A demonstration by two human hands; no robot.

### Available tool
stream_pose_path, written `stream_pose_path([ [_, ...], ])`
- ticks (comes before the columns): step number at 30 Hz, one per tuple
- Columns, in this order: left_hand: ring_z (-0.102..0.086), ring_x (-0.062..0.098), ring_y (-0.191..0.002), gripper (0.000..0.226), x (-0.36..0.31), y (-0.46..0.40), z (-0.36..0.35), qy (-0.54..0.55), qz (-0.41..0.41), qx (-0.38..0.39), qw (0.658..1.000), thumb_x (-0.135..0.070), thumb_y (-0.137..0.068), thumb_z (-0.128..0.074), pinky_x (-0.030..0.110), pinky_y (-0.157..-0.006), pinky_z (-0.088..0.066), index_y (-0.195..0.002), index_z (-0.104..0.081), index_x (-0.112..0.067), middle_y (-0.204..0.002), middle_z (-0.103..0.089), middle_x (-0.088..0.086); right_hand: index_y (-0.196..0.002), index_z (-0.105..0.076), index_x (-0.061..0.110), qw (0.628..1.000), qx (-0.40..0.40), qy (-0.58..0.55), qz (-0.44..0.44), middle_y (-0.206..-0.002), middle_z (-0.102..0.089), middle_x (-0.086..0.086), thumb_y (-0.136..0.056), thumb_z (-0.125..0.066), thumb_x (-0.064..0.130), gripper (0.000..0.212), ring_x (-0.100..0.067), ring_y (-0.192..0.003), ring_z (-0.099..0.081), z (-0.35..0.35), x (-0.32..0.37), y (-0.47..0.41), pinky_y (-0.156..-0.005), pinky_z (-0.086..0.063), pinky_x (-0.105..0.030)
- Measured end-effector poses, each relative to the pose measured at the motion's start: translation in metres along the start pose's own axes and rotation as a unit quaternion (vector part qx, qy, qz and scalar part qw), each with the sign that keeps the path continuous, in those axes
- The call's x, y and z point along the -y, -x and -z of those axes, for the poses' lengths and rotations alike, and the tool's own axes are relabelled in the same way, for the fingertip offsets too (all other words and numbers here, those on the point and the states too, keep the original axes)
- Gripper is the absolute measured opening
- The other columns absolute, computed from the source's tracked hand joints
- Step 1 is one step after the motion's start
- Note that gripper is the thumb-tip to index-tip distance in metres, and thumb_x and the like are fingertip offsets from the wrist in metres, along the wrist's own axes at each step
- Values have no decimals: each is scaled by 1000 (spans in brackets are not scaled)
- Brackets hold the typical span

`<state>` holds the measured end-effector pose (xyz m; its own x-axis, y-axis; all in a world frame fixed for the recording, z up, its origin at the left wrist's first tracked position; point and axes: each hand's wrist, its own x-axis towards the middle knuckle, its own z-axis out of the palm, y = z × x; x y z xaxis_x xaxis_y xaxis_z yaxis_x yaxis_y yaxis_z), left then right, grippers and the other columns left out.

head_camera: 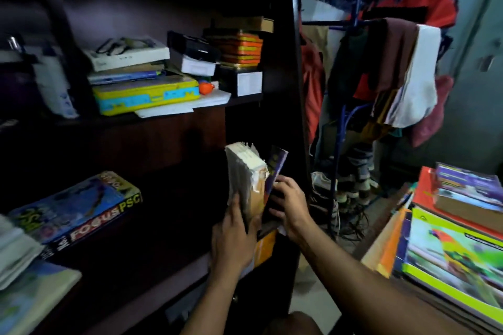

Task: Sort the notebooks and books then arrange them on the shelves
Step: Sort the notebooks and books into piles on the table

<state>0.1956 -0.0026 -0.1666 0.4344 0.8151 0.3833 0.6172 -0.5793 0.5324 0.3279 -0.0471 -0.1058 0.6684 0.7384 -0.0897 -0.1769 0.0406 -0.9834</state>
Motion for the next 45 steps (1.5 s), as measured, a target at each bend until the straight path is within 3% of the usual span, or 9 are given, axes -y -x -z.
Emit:
stream_pose_path([
  [5, -58, 28, -124, 105, -10, -5, 4, -3, 78, 21, 997, -81, -78, -50, 40, -96, -45, -156, -10, -23, -141, -58, 7, -108, -68, 21, 990, 78, 37, 108, -99, -72, -6, -90, -57, 26, 22, -19, -89, -67, -24, -8, 24, -68, -54, -33],
  [13, -66, 35, -107, 72, -16, 9, 36, 204, 145, -28, 968, -57, -78, -71, 41, -84, -52, -142, -43, -38, -114, -71, 6, -131, -61, 26, 951, 174, 181, 179, -129, -57, 0, -79, -57, 29, 53, -10, -117, -60, -2, -5, 65, -92, -51, -23],
  [17, -73, 25, -90, 42, -45, 23, 63, 486, 169, 7, 857, -42, -81, -72, 38, -71, -56, -119, -66, -24, -108, -76, 4, -122, -64, 21, 930, 62, 244, 269, -114, -63, 1, -83, -66, 24, 39, -11, -100, -63, 33, 32, 81, -82, -47, -14],
  [22, -65, 15, -57, 27, -120, 62, 99, 582, 125, 190, 781, -30, -97, -57, 23, -40, -41, -122, -64, -26, -93, -76, 4, -128, -65, 20, 983, 167, 34, -62, -115, -72, -4, -84, -60, 64, 62, -18, -89, -70, 116, 72, 142, -72, -58, -33],
  [26, -66, 16, -62, 41, -190, 86, 94, 542, 64, 310, 779, -45, -85, -60, 25, -45, -45, -118, -70, -24, -98, -76, 7, -114, -75, 7, 987, 123, -95, -44, -121, -70, -19, -93, -58, 39, 42, -38, -107, -66, 173, 93, 195, -96, -50, -54],
  [33, -70, 16, -81, 27, -318, 124, 53, 461, 1, 392, 796, -37, -95, -55, 29, -57, -54, -116, -64, -22, -106, -74, 0, -108, -70, 9, 992, -29, -87, 83, -106, -76, -11, -93, -61, 19, 20, -20, -83, -75, 304, 124, 253, -68, -61, -30],
  [36, -68, 13, -108, 50, -369, 145, 15, 444, -58, 405, 797, -55, -88, -63, 45, -92, -55, -133, -55, -34, -121, -71, -9, -110, -67, 7, 988, -112, -54, 91, -103, -75, -12, -95, -64, 18, 19, -20, -77, -74, 380, 128, 265, -61, -58, -28],
  [41, -53, 17, -128, 63, -392, 176, -40, 140, -294, 357, 876, -60, -93, -56, 35, -103, -43, -148, -36, -37, -143, -53, -4, -86, -66, 8, 959, -281, -25, -8, -66, -72, -9, -96, -63, 22, 17, -19, -46, -66, 501, 127, 272, -43, -53, -27],
  [45, -55, 26, -122, 53, -403, 189, -47, -162, -463, 288, 823, -66, -96, -43, 38, -94, -47, -137, -49, -33, -130, -60, 1, -88, -62, 13, 920, -388, -22, -44, -56, -69, -6, -95, -64, 26, 15, -19, -40, -63, 584, 126, 273, -36, -53, -35],
])
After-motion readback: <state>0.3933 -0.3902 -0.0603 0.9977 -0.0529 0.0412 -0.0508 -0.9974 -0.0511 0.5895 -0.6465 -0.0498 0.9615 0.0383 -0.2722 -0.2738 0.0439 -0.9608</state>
